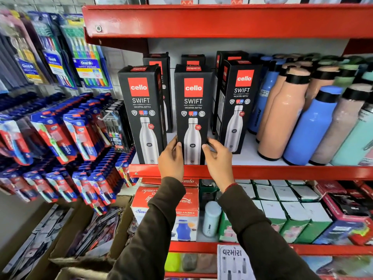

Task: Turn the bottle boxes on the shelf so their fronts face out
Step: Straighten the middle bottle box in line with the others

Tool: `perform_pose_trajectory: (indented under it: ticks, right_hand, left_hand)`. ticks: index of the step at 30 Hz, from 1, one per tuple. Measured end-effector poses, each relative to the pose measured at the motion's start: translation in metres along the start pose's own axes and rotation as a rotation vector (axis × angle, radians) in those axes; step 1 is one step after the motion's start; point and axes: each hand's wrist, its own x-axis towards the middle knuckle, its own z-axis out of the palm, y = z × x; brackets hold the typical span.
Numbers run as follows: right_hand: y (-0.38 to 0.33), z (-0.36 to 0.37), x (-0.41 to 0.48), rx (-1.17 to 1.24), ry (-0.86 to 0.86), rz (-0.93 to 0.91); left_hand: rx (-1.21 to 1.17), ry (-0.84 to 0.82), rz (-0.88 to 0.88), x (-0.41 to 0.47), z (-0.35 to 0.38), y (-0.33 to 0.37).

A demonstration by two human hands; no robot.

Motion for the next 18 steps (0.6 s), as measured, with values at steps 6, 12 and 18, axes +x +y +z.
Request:
perform_pose_trajectory:
  ticks: [6, 12, 18]
  right_hand:
    - [-0.005, -0.006, 0.0, -0.068, -0.032, -0.028]
    - [0.001, -0.034, -0.001, -0.143, 0.081, -0.138]
    - [0.01, -0.074, 0.011, -0.154, 0.267, -0.227]
  left_hand:
    - [-0.117, 0.063, 0.011, -0.009, 0.004, 0.004]
    - [-0.075, 0.238, 0.343, -0.035, 0.033, 0.012]
    - [-0.059, 0.068, 0.505, -0.052, 0.082, 0.027]
